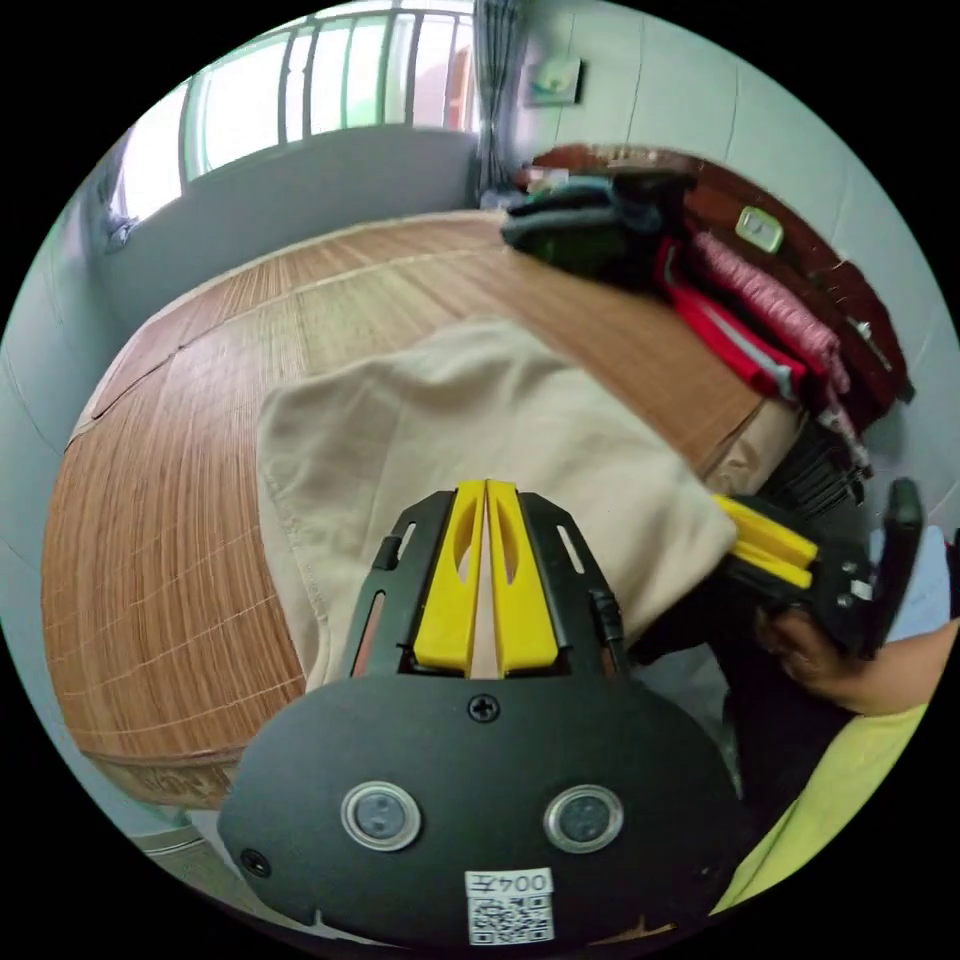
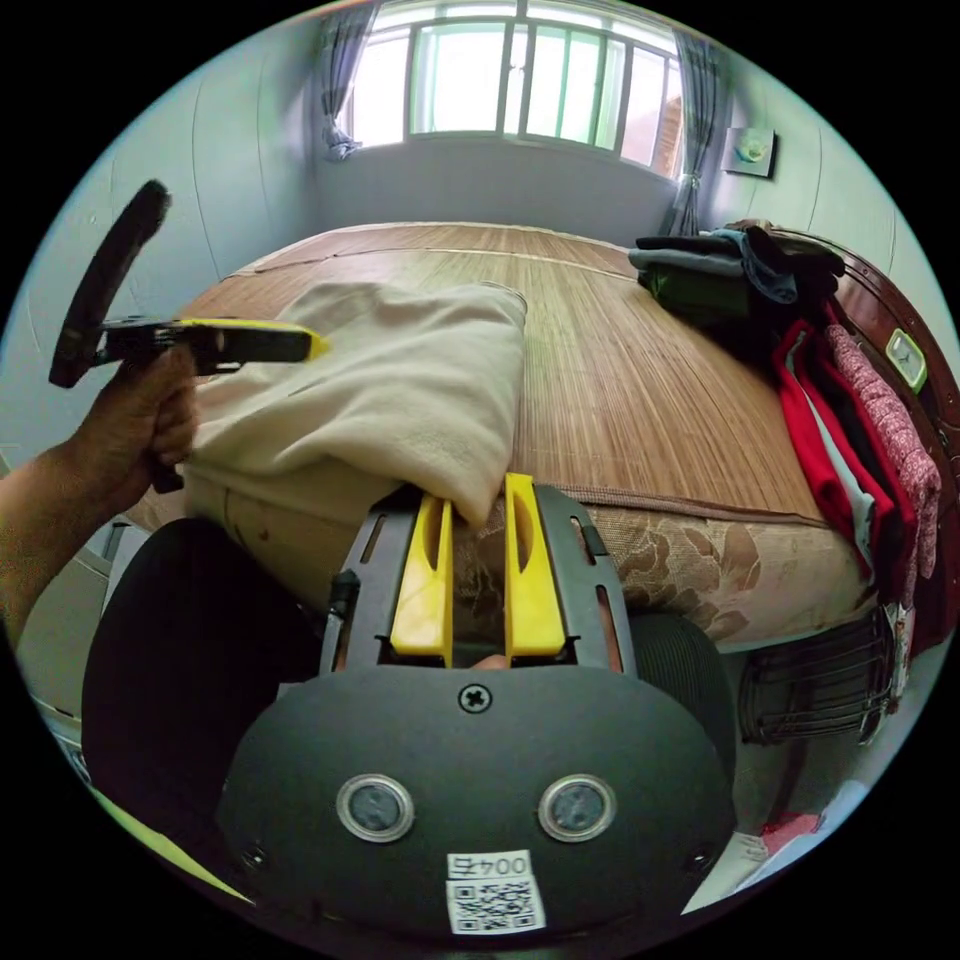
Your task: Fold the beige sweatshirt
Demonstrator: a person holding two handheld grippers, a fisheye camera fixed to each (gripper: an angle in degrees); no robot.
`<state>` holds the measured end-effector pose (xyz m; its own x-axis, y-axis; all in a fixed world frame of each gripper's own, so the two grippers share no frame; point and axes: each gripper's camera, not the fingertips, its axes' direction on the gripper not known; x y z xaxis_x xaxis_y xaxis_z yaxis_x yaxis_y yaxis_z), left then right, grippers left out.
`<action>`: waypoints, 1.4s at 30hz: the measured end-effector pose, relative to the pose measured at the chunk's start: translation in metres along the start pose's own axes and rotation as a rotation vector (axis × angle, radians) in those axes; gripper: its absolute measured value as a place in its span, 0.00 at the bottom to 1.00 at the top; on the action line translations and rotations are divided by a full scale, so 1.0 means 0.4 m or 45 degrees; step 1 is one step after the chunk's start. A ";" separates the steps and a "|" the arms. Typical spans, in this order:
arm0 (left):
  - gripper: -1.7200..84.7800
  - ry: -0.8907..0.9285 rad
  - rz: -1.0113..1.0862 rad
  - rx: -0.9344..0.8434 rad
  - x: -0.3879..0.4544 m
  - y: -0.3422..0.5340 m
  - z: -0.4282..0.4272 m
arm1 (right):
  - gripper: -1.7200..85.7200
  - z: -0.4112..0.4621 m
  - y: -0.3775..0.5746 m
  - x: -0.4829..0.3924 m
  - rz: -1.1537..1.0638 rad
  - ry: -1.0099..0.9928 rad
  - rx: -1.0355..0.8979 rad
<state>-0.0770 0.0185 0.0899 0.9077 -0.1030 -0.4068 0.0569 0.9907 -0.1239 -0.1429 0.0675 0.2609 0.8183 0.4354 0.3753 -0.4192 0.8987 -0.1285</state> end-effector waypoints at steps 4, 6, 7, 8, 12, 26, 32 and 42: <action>0.03 0.052 -0.030 0.054 -0.062 0.053 0.066 | 0.11 0.007 -0.023 -0.004 -0.069 0.029 -0.042; 0.03 0.126 -0.078 0.083 -0.101 0.074 0.078 | 0.10 0.010 -0.035 -0.014 -0.163 0.068 -0.071; 0.03 0.148 -0.086 0.079 -0.117 0.077 0.086 | 0.10 0.007 -0.043 -0.019 -0.250 0.094 -0.085; 0.03 0.155 -0.079 0.077 -0.127 0.081 0.092 | 0.09 0.001 -0.050 -0.018 -0.348 0.120 -0.093; 0.03 0.222 -0.112 0.088 -0.173 0.100 0.112 | 0.08 0.004 -0.051 0.011 -0.630 0.165 -0.121; 0.03 0.285 -0.144 0.108 -0.264 0.146 0.168 | 0.08 0.019 -0.135 0.128 -0.620 0.124 -0.273; 0.03 0.286 -0.147 0.113 -0.282 0.157 0.180 | 0.10 -0.033 -0.169 0.288 -0.394 -0.056 -0.351; 0.03 0.281 -0.146 0.117 -0.294 0.164 0.186 | 0.19 0.072 -0.178 0.689 0.603 -1.069 -0.438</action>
<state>-0.1490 0.1024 0.1970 0.7808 -0.2221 -0.5840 0.2008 0.9743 -0.1021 0.1012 0.1220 0.3997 0.0031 0.6913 0.7225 -0.3841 0.6679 -0.6375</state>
